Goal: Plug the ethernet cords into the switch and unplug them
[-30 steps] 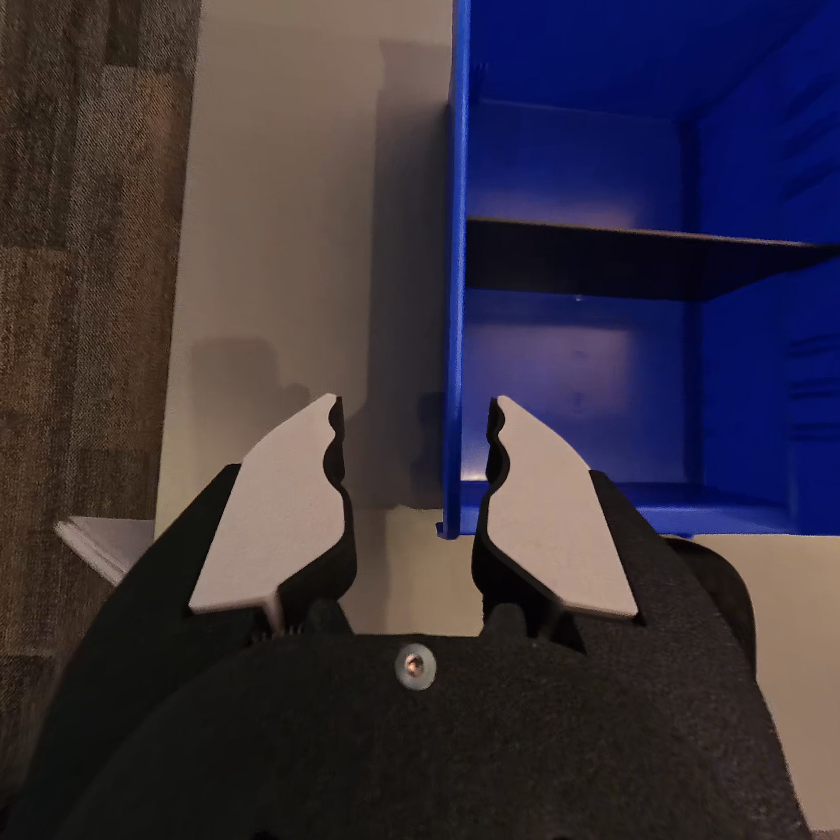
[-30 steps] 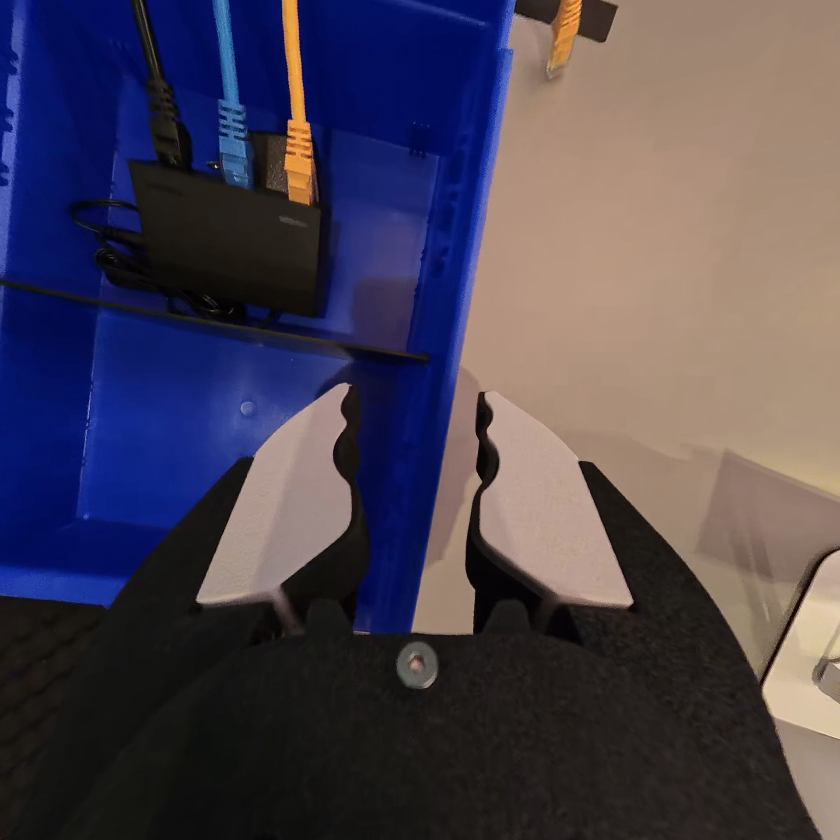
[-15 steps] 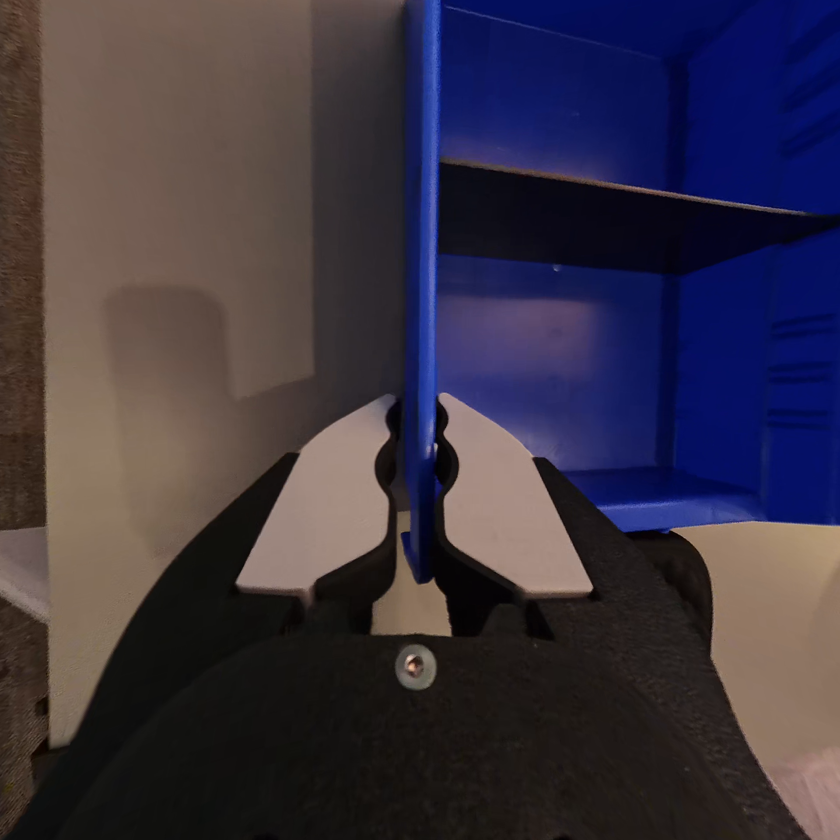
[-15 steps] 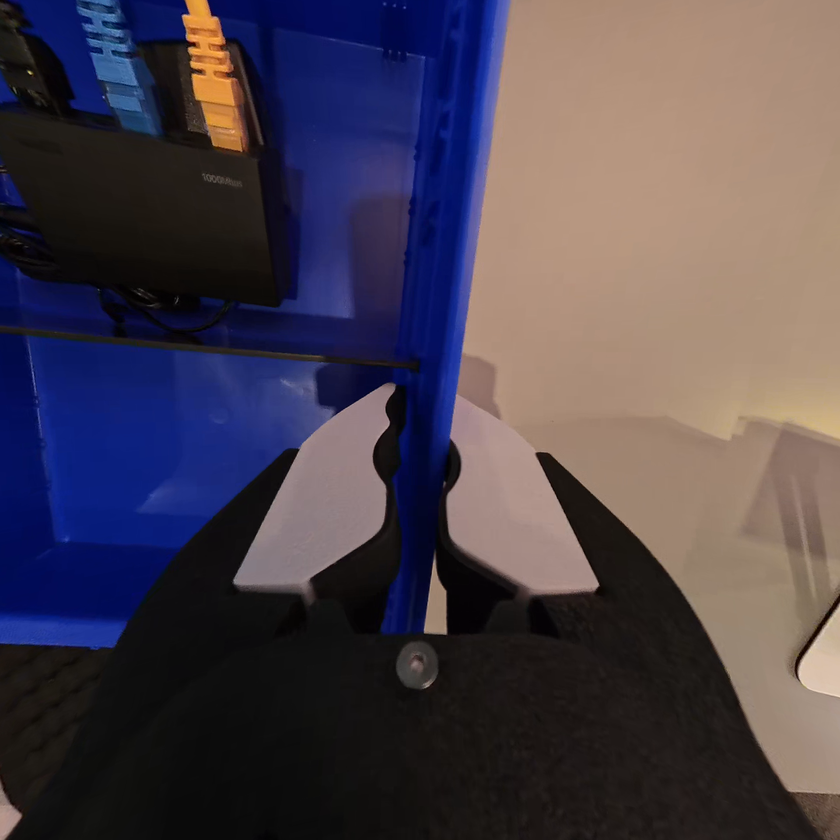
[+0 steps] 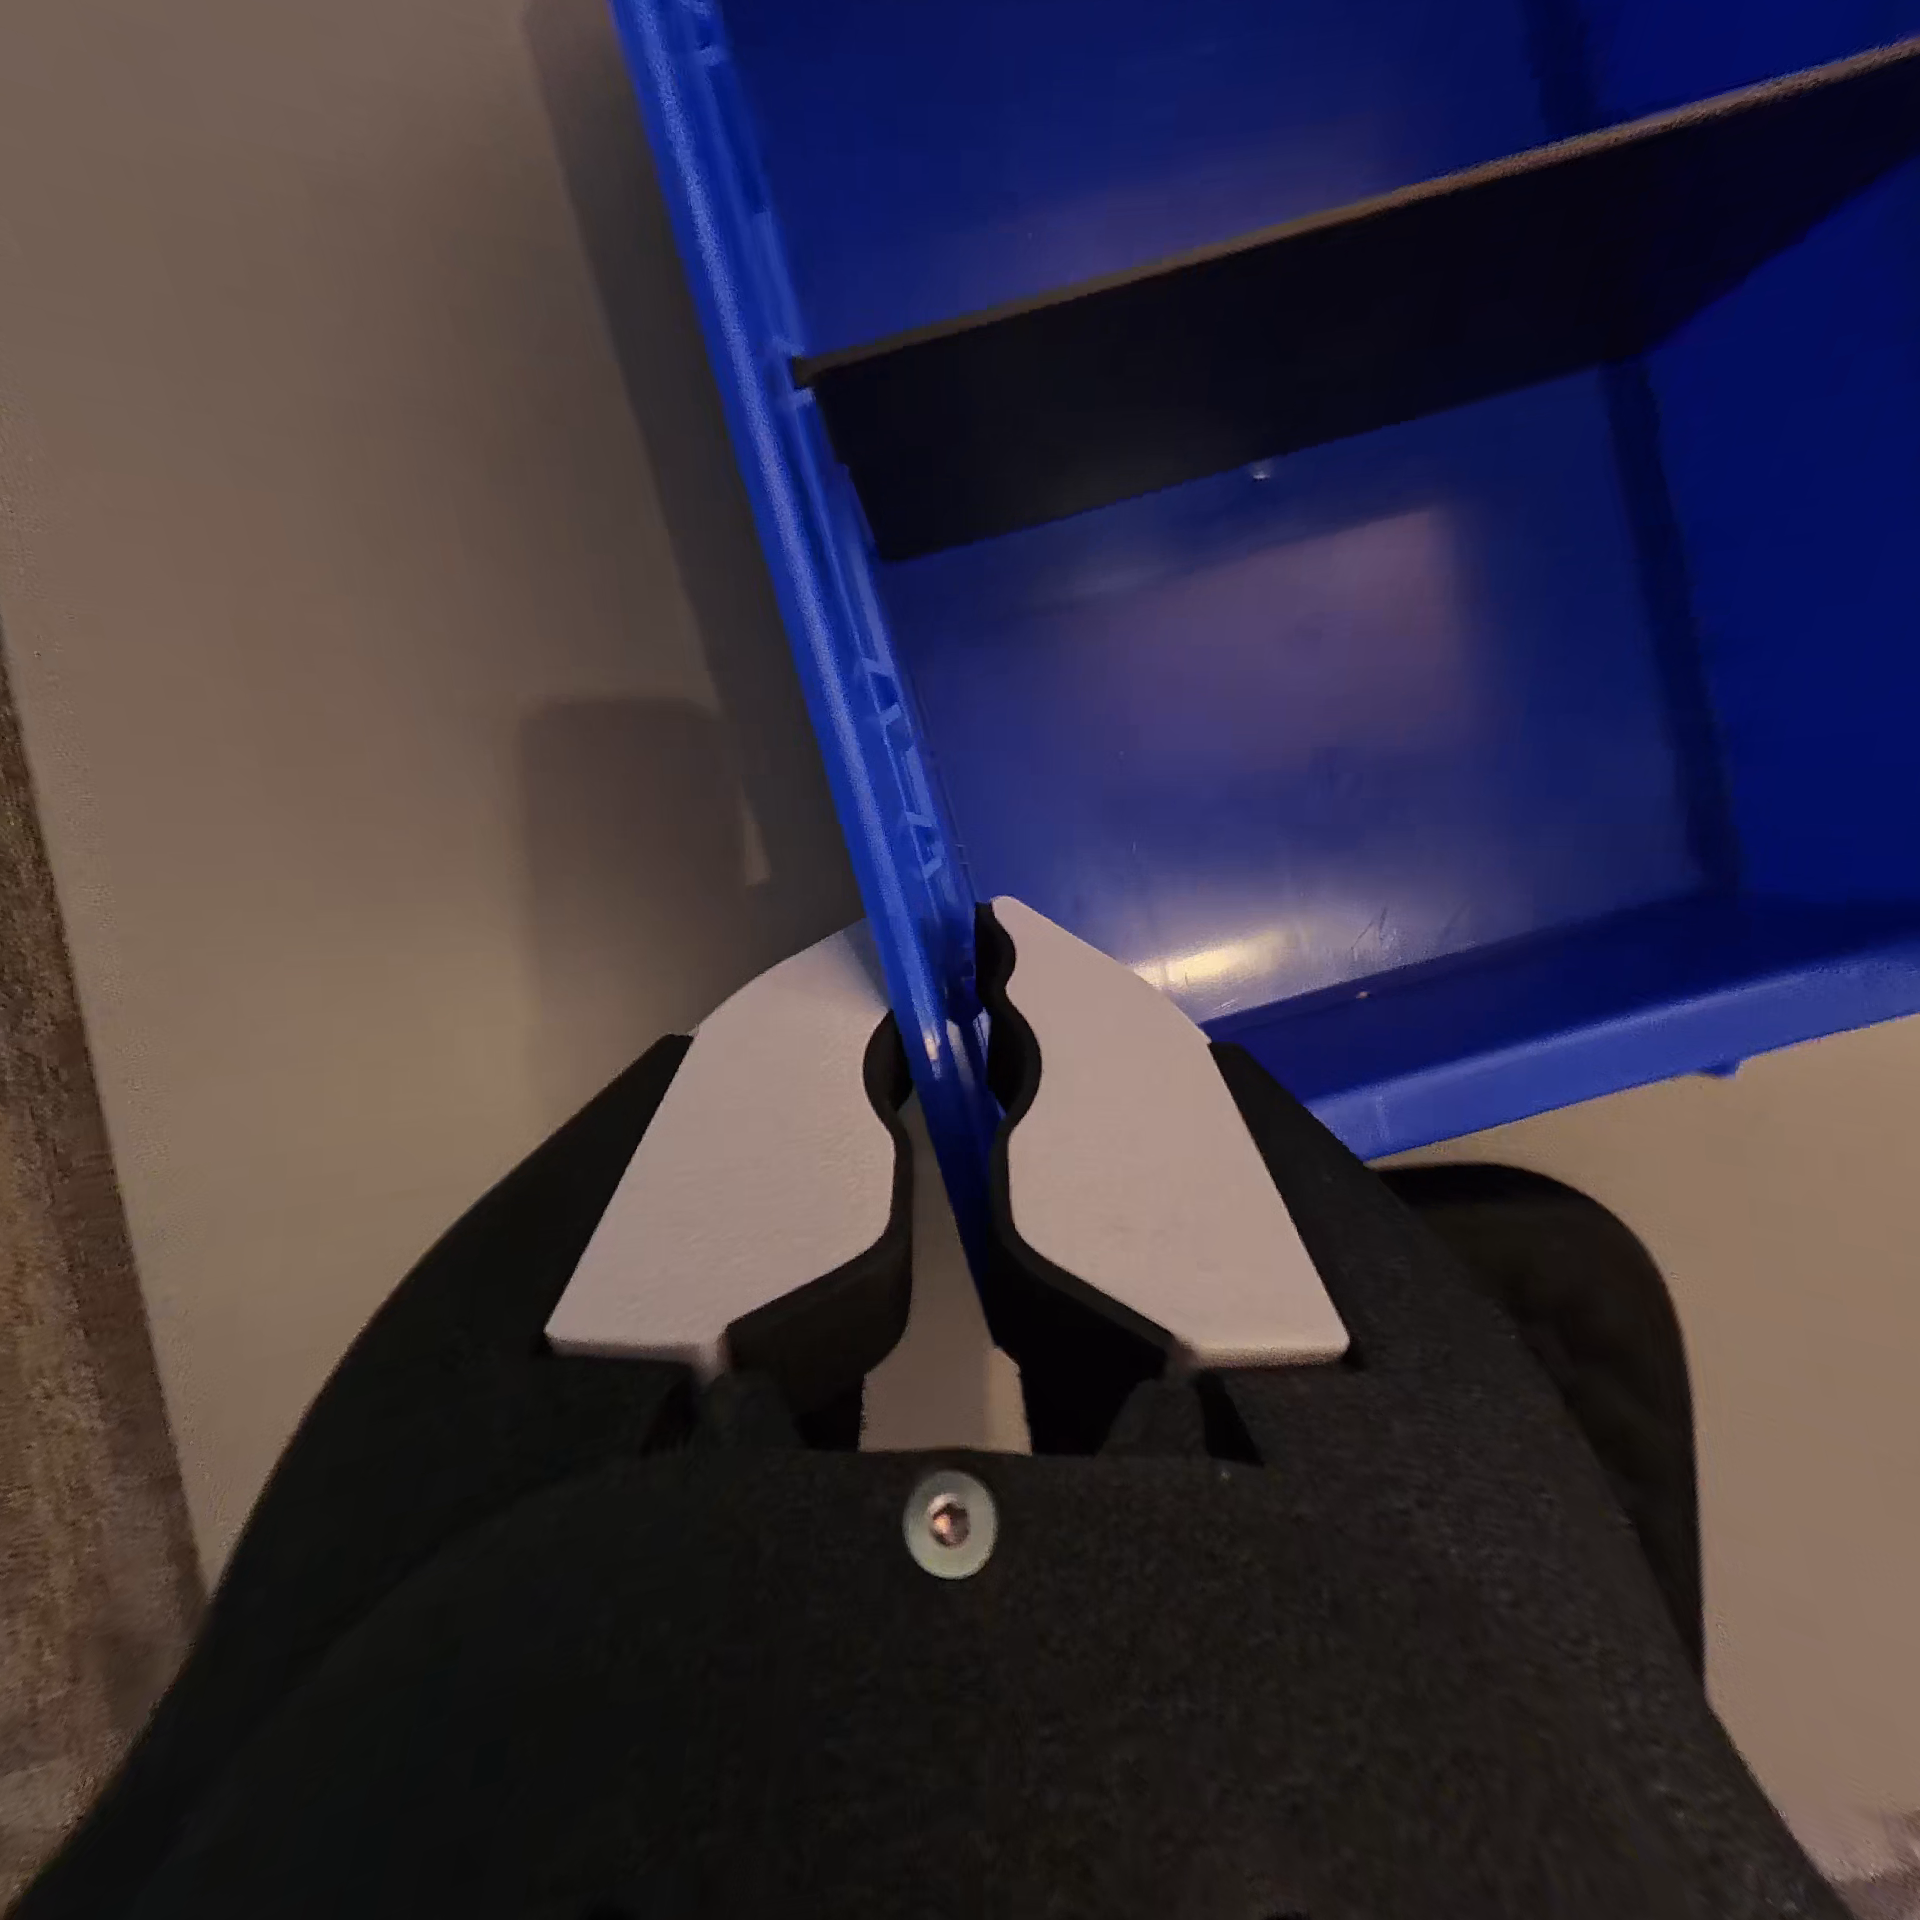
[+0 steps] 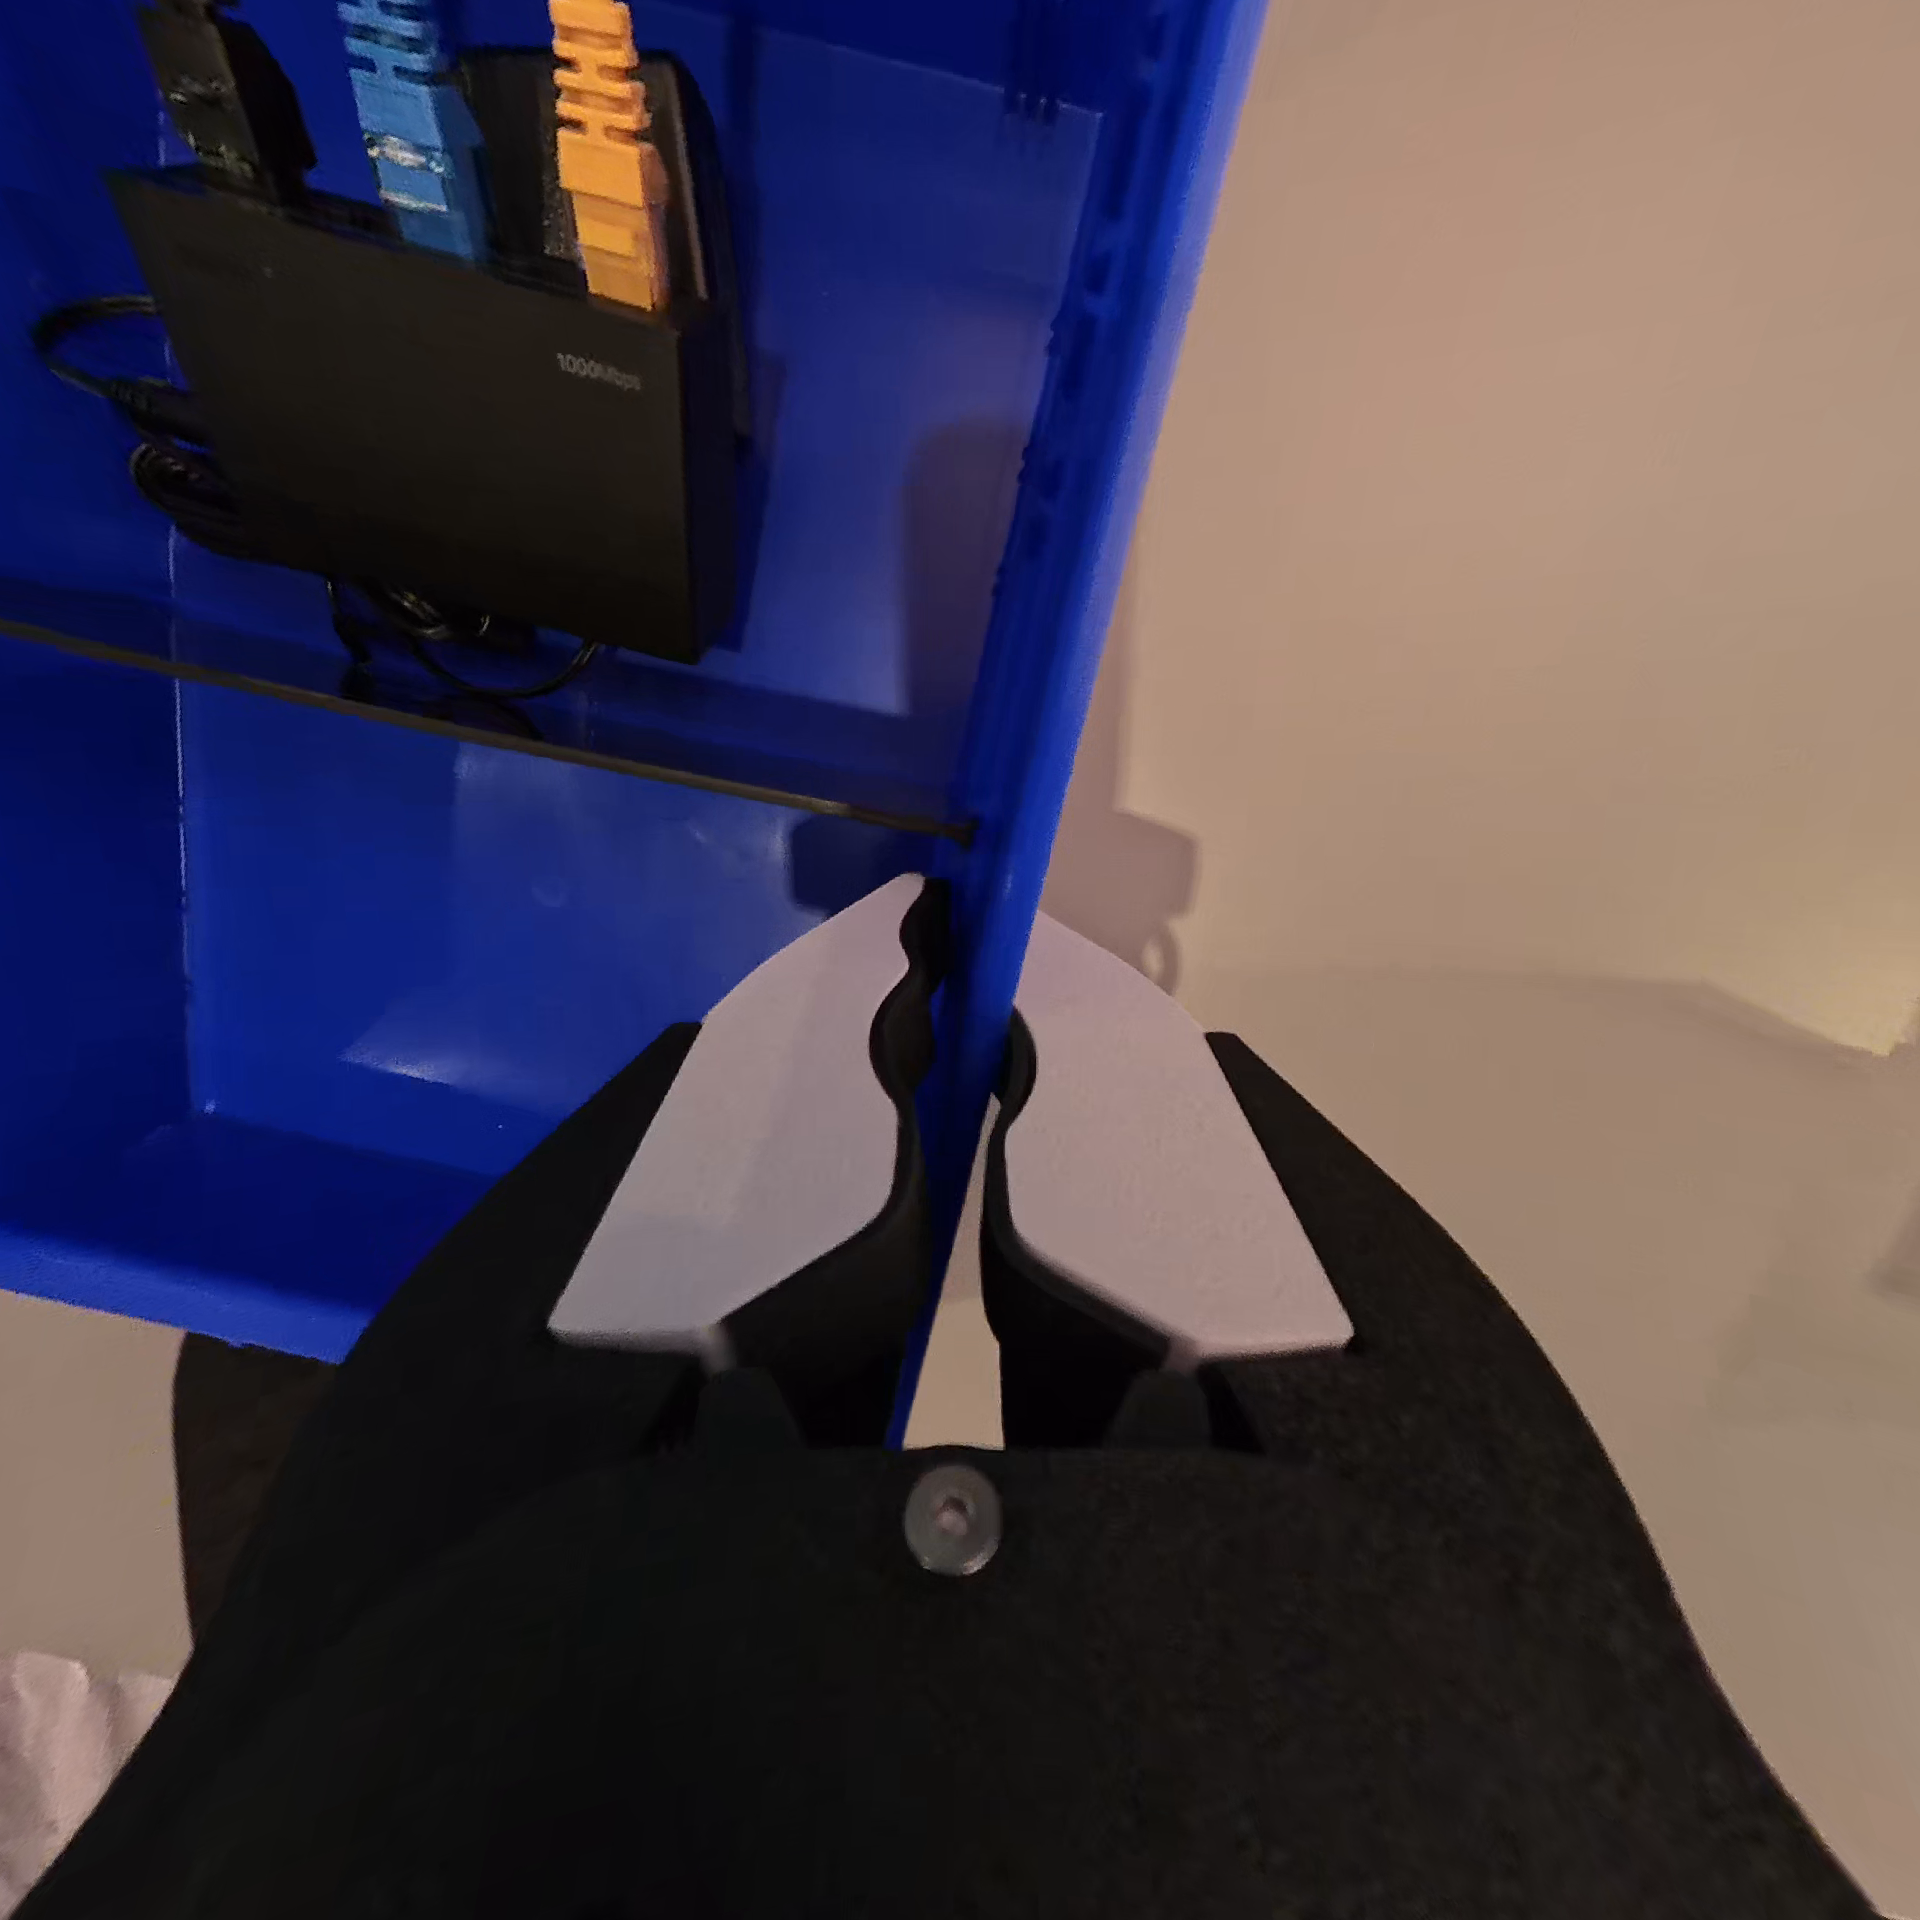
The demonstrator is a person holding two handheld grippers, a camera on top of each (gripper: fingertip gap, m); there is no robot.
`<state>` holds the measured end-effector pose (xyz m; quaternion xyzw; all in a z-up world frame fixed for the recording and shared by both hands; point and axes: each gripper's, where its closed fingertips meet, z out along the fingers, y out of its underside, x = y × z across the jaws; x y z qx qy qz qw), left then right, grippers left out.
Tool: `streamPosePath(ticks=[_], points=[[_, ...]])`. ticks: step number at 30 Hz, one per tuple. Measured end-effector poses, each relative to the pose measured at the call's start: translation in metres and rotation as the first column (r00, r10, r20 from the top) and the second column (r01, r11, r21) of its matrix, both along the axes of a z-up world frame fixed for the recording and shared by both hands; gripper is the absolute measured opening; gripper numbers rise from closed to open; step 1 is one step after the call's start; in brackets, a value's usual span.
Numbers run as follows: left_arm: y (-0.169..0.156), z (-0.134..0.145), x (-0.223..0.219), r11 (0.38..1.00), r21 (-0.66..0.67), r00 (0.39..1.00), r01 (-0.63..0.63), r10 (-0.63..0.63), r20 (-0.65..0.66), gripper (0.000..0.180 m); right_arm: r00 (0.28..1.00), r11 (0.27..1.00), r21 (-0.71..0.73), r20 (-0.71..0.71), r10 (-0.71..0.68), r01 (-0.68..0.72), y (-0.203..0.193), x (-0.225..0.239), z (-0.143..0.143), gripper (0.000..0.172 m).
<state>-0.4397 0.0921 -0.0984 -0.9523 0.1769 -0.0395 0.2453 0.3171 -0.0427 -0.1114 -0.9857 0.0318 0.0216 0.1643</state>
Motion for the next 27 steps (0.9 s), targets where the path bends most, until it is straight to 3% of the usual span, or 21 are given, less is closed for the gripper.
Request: streamPosePath(ticks=[8,19,27], points=[[-0.012,-0.002,0.076,0.994,0.052,0.994,0.092,-0.088,-0.067,0.018,0.999,0.998,0.013,-0.001,0.054,-0.054,0.018,-0.059,0.001,0.005],[-0.035,-0.004,0.198,0.97,0.175,0.985,0.168,-0.171,0.001,0.026,0.99,0.99,0.028,-0.013,0.141,-0.141,0.033,-0.134,0.002,0.005],[-0.042,-0.007,0.222,0.953,0.198,0.973,0.23,-0.226,-0.046,0.023,0.991,0.991,0.038,0.004,0.131,-0.131,0.034,-0.139,0.002,0.005]])
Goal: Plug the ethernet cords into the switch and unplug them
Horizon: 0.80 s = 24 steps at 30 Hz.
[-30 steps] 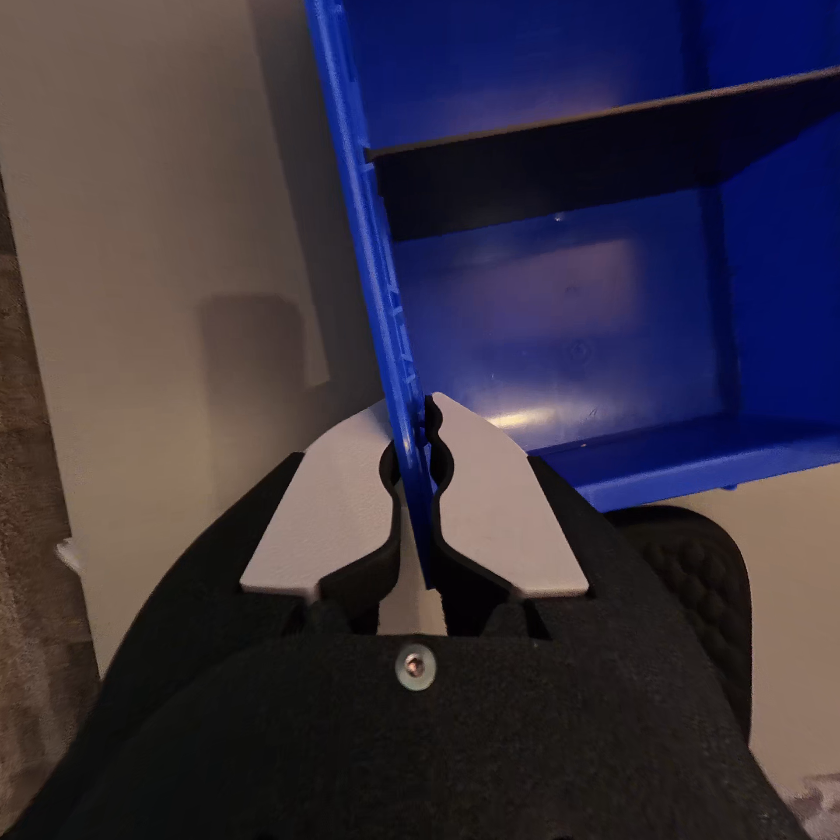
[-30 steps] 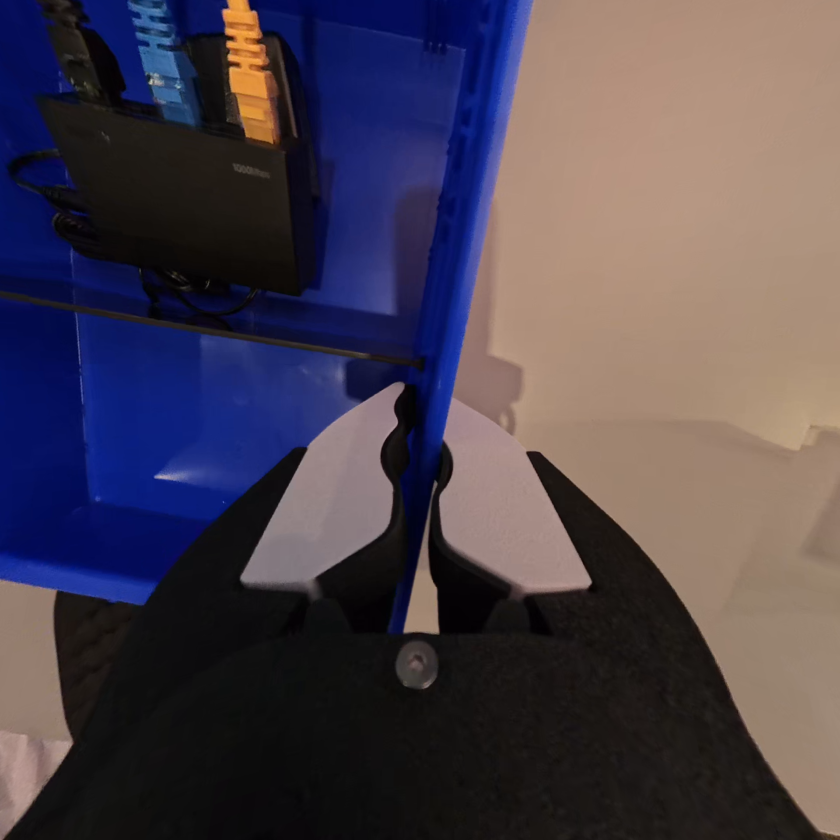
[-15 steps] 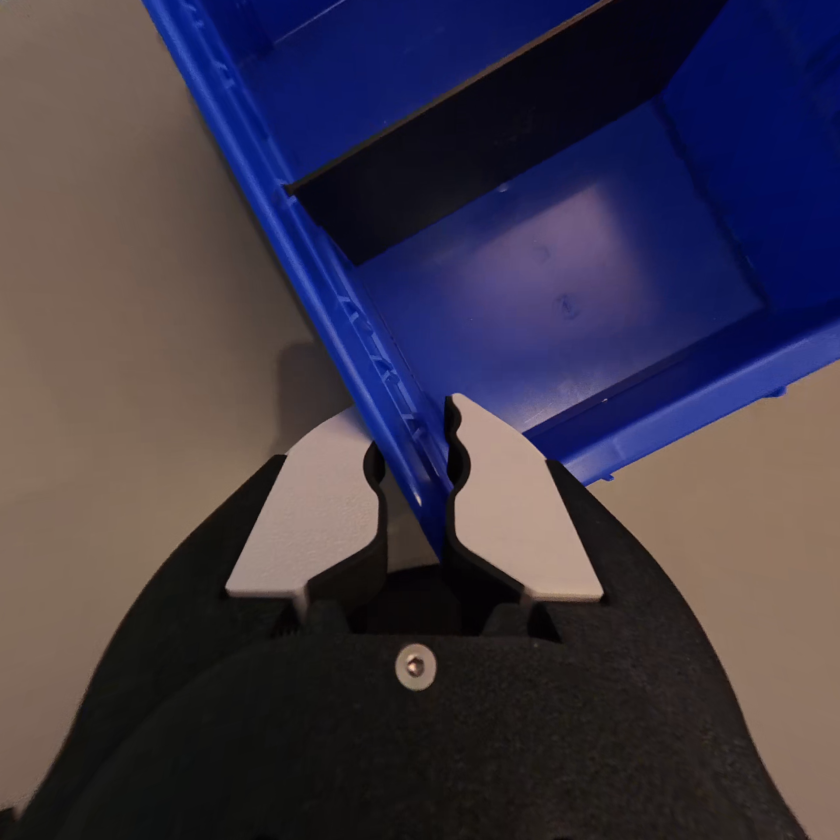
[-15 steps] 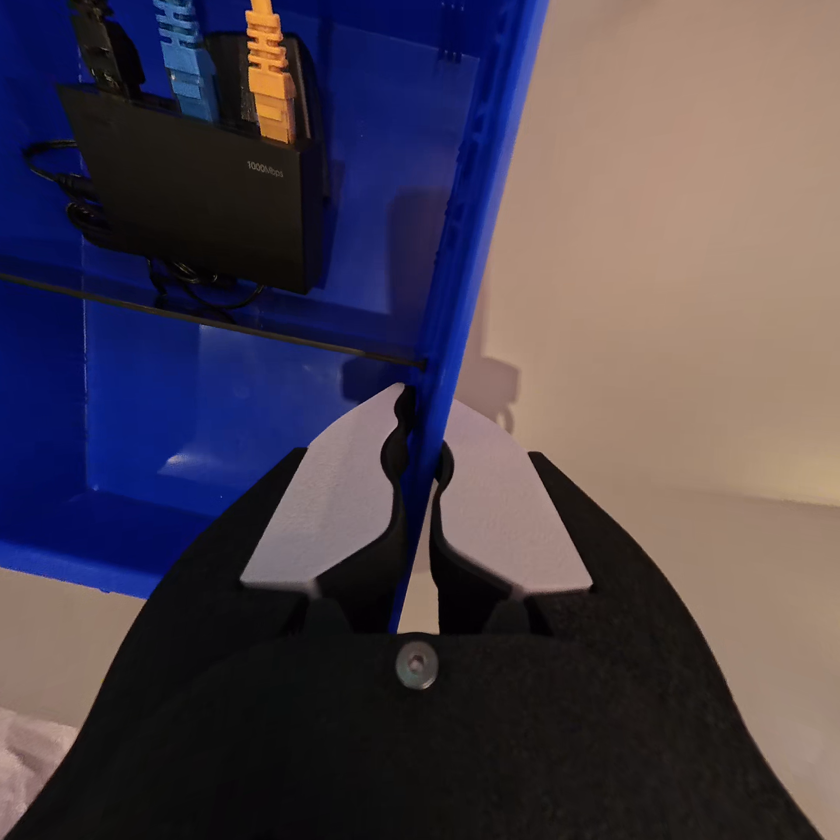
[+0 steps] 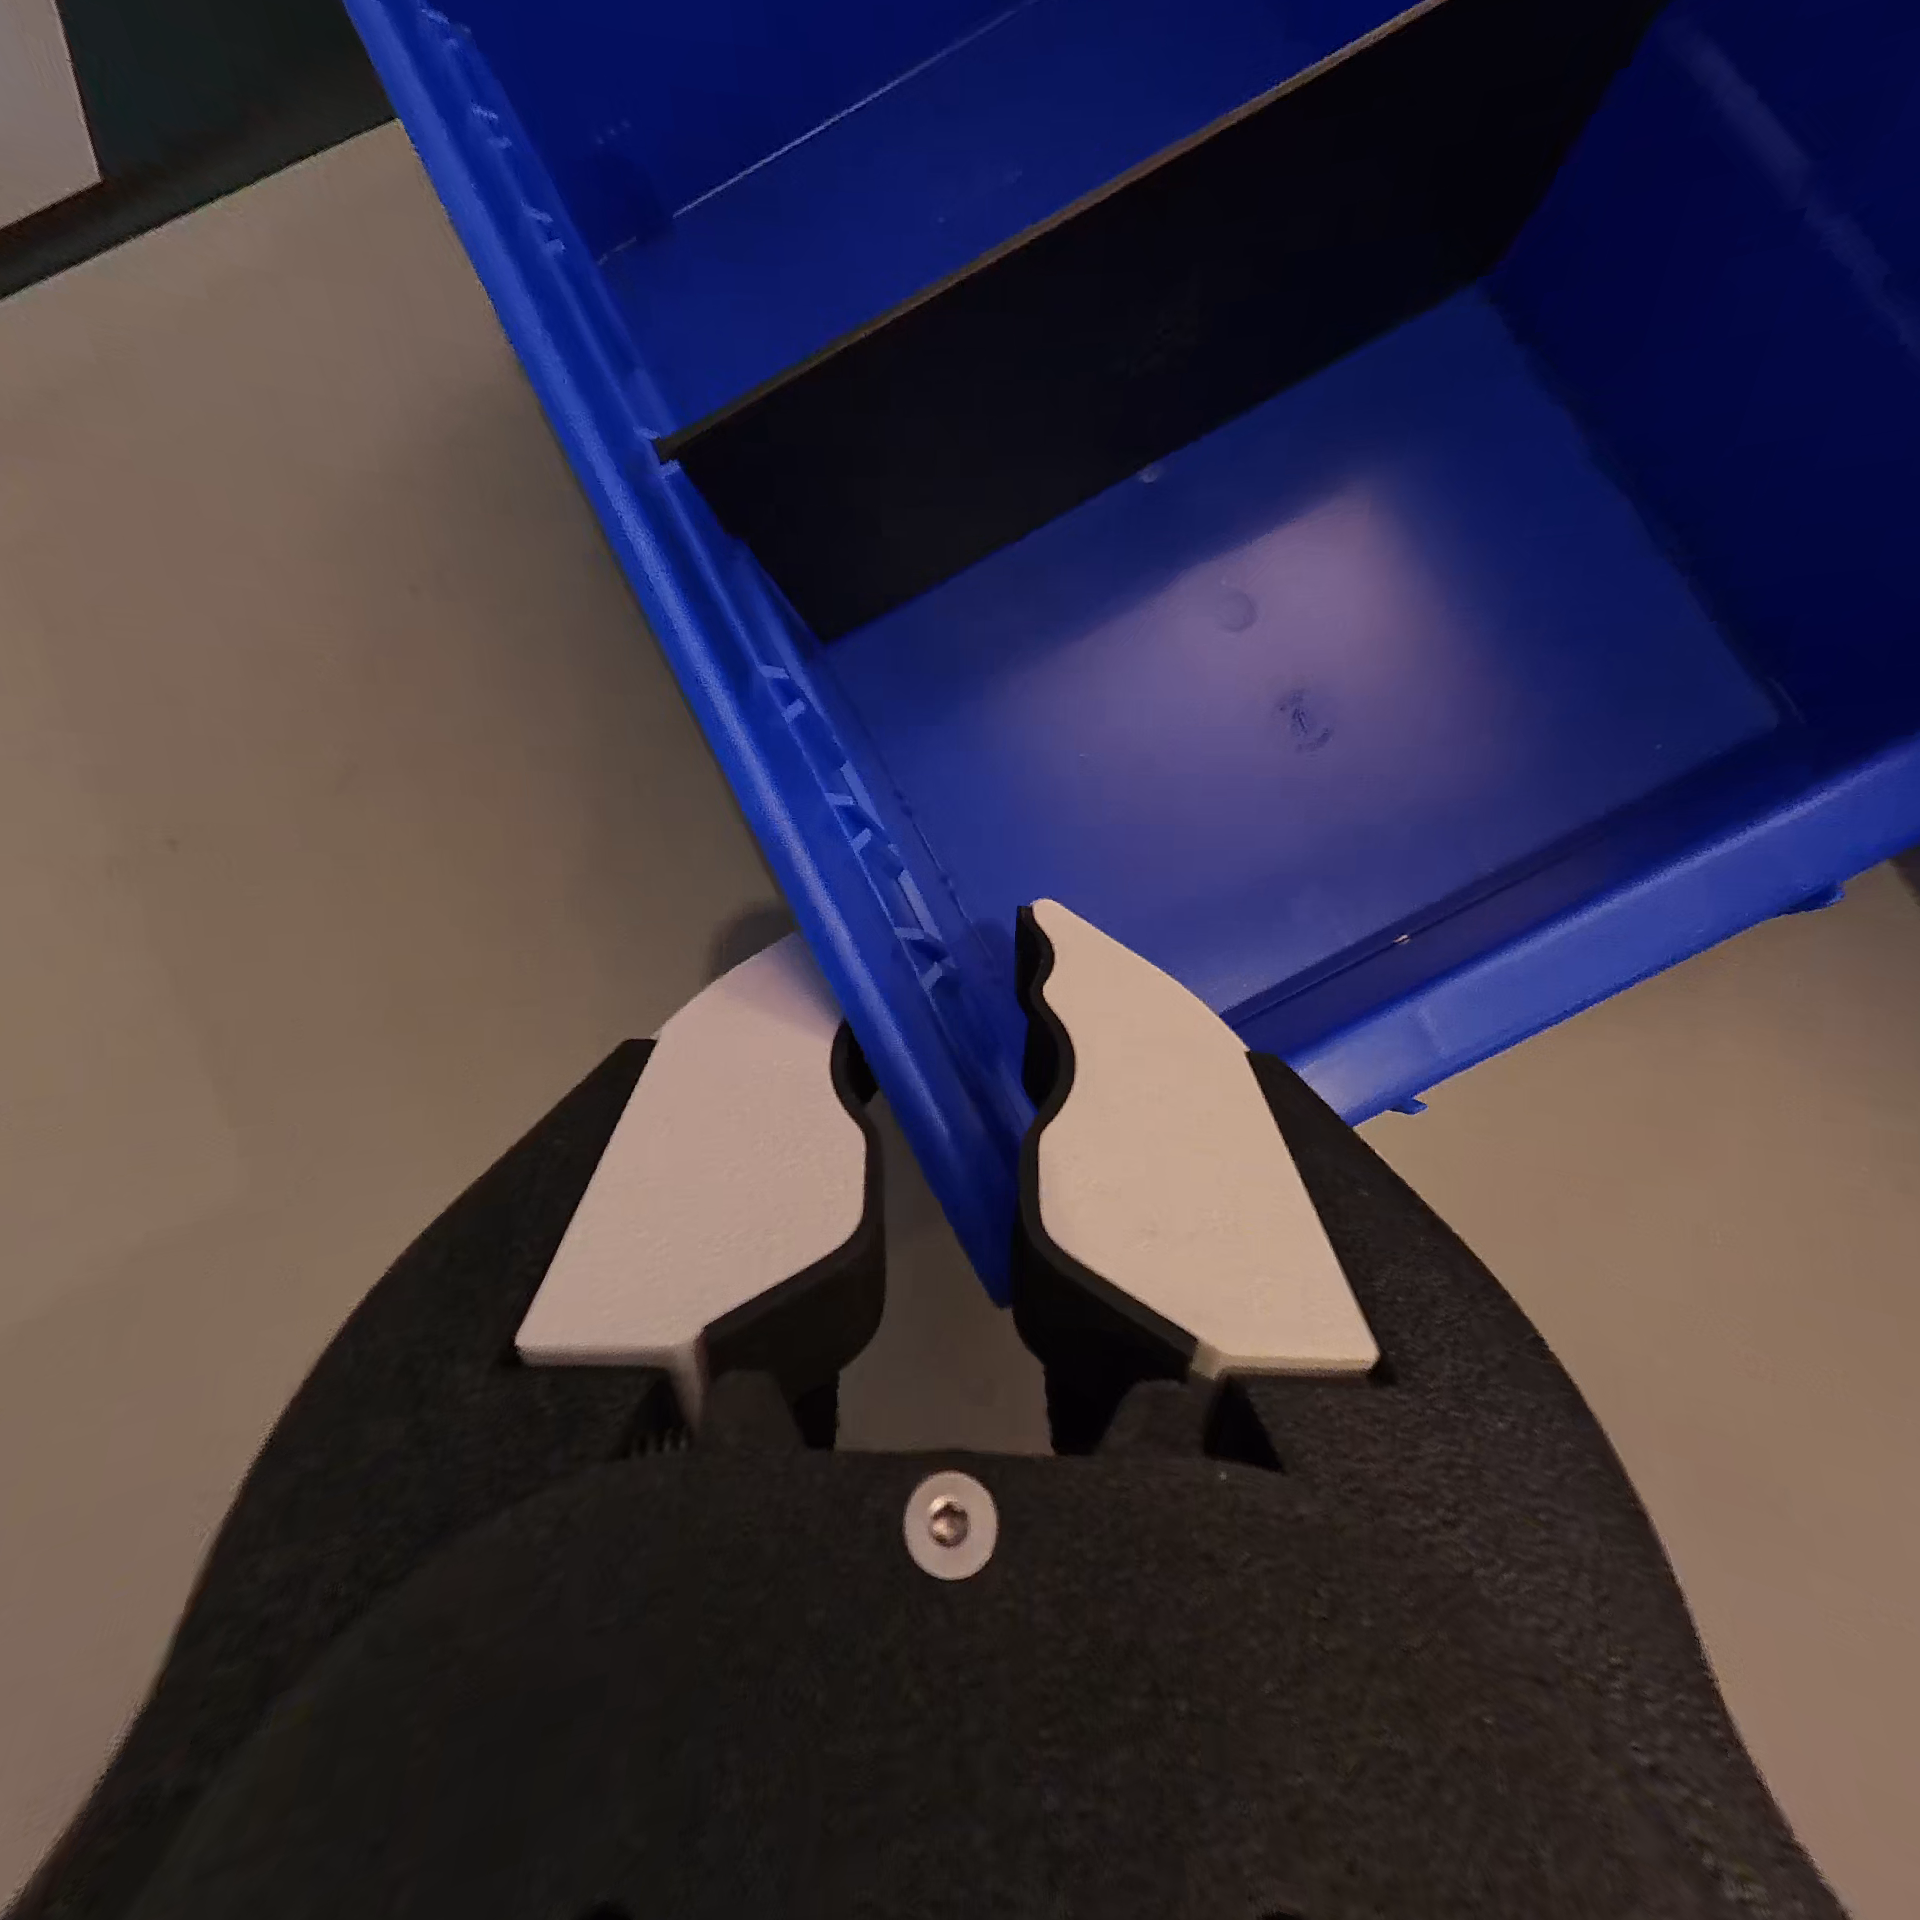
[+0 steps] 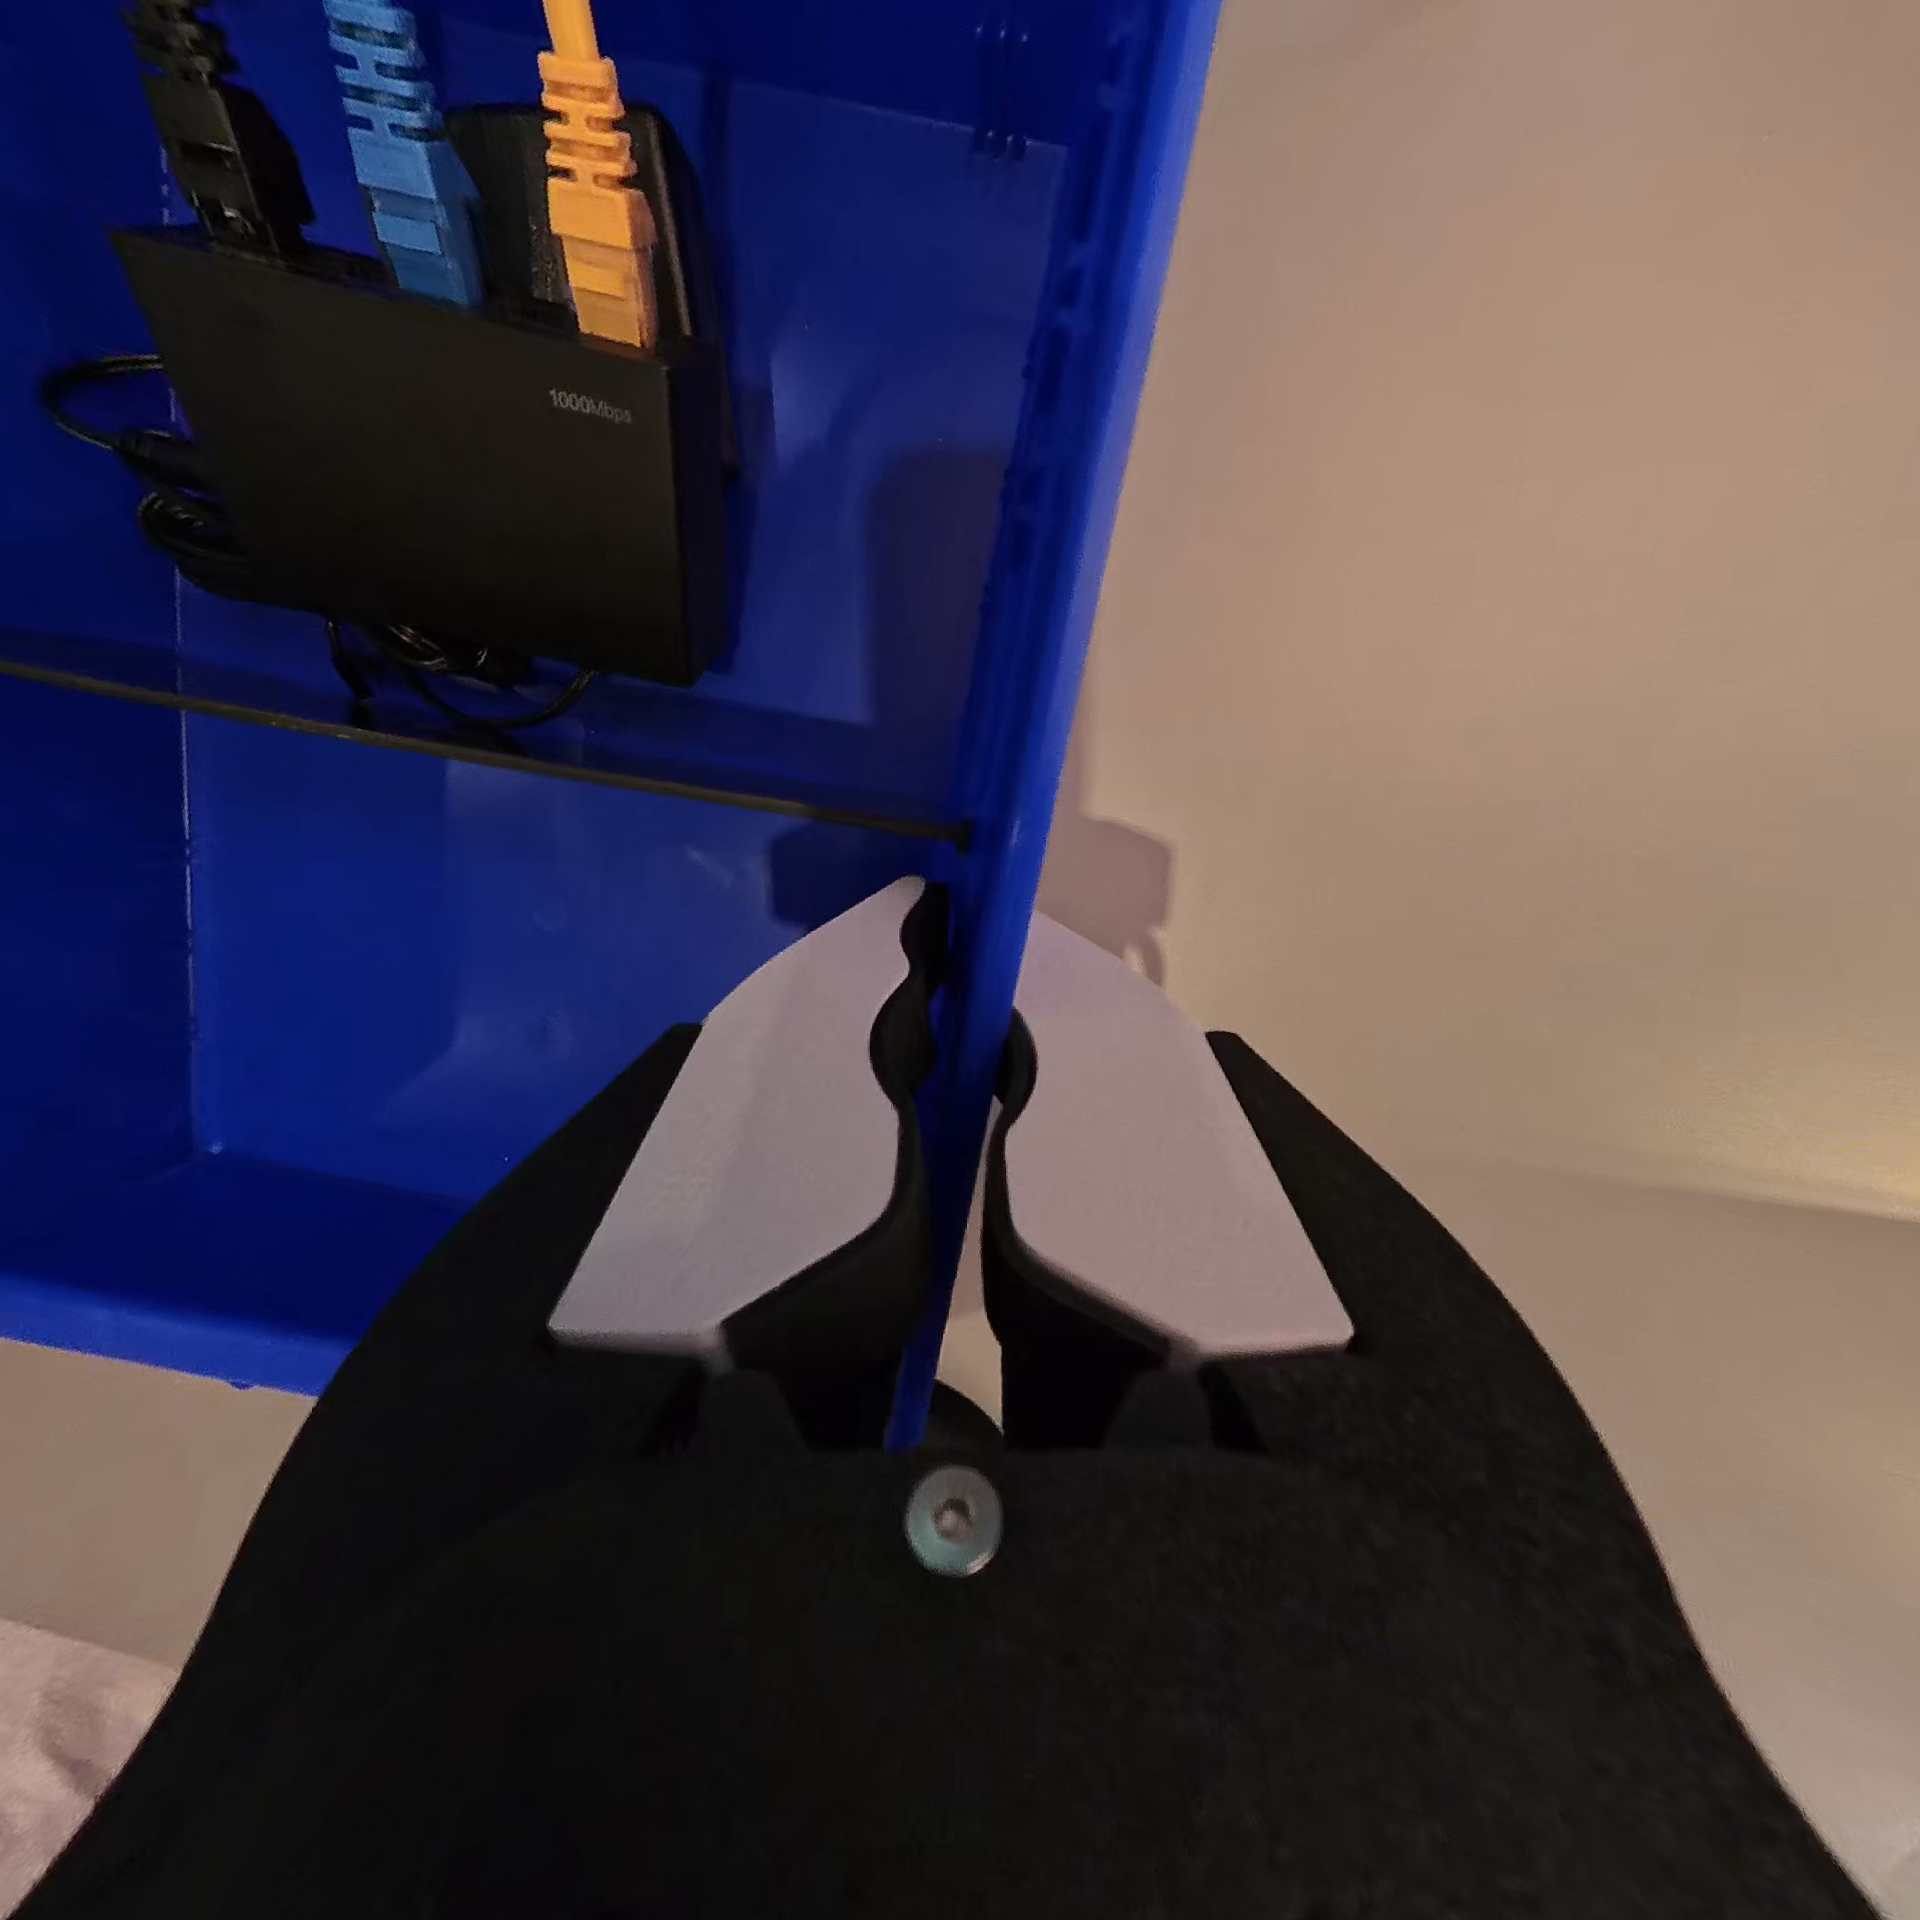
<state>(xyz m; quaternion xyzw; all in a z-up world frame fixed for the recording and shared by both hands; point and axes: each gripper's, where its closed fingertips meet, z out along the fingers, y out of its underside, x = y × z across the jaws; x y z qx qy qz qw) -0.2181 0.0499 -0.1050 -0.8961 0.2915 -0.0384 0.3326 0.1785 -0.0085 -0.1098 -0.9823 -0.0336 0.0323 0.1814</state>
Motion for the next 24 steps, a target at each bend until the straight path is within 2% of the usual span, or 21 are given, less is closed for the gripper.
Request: streamPosePath(ticks=[12,16,20,24], points=[[-0.001,0.0,0.0,1.0,-0.006,1.0,0.02,-0.02,0.021,0.023,0.998,0.999,0.029,0.057,0.015,-0.017,0.0,0.001,0.0,0.006],[-0.002,0.0,-0.002,1.0,-0.004,0.999,0.026,-0.026,0.019,0.022,0.994,0.998,0.053,0.106,-0.027,0.022,0.001,0.003,0.0,0.009],[-0.003,-0.001,-0.008,1.0,-0.013,1.0,0.021,-0.021,0.013,0.02,0.979,0.998,0.066,0.203,-0.026,0.013,0.0,0.006,0.002,0.015],[-0.005,-0.001,-0.013,0.999,-0.023,1.0,0.026,-0.026,0.0,0.018,0.973,0.998,0.068,0.23,-0.021,0.005,0.0,0.007,0.002,0.017]])
